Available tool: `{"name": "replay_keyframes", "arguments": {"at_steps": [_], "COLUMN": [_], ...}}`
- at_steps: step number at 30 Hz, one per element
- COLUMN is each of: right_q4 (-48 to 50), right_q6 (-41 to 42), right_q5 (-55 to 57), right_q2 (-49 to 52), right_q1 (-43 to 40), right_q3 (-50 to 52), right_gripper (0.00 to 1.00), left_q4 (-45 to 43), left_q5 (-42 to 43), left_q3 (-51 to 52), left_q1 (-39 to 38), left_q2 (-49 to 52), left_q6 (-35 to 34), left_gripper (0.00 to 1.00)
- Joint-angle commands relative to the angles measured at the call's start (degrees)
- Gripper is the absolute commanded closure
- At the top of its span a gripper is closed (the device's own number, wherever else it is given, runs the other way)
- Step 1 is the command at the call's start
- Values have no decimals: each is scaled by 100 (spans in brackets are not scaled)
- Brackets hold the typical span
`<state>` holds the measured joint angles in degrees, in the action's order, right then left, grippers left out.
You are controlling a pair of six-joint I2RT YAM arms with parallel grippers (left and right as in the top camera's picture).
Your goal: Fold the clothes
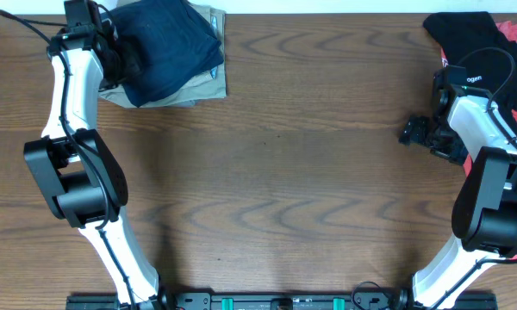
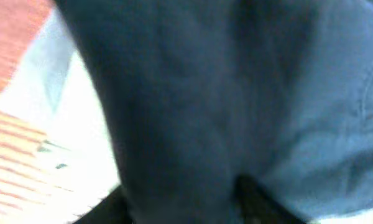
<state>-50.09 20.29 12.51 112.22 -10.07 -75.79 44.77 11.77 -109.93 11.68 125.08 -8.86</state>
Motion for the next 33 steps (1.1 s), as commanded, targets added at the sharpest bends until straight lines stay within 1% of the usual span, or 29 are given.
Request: {"name": "replay_keyframes", "arguments": {"at_steps": [1, 2, 3, 5, 10, 13, 15, 16, 17, 18, 19, 21, 27, 32, 33], "right_q4": [-4, -4, -4, -4, -4, -4, -4, -4, -4, -4, -4, -4, -4, -4, -4], "right_q6": [-63, -63, -63, -63, -63, -63, -63, -63, -63, -63, -63, -63, -63, -63, -63], "right_q5": [94, 94, 94, 94, 94, 94, 94, 94, 94, 94, 94, 94, 94, 94, 94], "right_q2": [-166, -164, -166, -166, -166, -164, -164, -164, -166, -166, -166, -164, -166, -166, -164], "right_q1": [-37, -37, -37, -37, -37, -37, -37, -37, -37, -37, -37, -37, -37, -37, -37], "right_q3": [-70, -70, -70, -70, -70, -70, -70, -70, -70, -70, -70, -70, -70, -70, -70], "right_gripper": [1, 1, 1, 1, 1, 1, 1, 1, 1, 1, 1, 1, 1, 1, 1], "left_q4": [72, 140, 205, 332, 269, 157, 66, 55, 66, 90, 149, 254, 249, 164, 111], "left_q5": [516, 616, 695, 1034, 2389, 2798, 2872, 2870, 2855, 2852, 2852, 2883, 3567, 3556, 3554], "left_q3": [-33, -33, -33, -33, -37, -37, -37, -37, -35, -35, -35, -35, -87, -111, -111], "left_q1": [2, 2, 2, 4, 4, 4, 4, 4, 4, 4, 4, 2, 4, -13, -13], "left_q2": [44, 44, 42, 42, 39, 39, 39, 39, 39, 39, 39, 39, -63, -496, -592], "left_q6": [-48, -79, -164, -439, -1104, -1480, -1541, -1541, -1541, -1539, -1539, -1543, -1552, -1720, -1725], "left_gripper": [75, 85, 94, 94, 94, 94, 94, 85, 66, 56, 53, 53, 52, 52, 51]}}
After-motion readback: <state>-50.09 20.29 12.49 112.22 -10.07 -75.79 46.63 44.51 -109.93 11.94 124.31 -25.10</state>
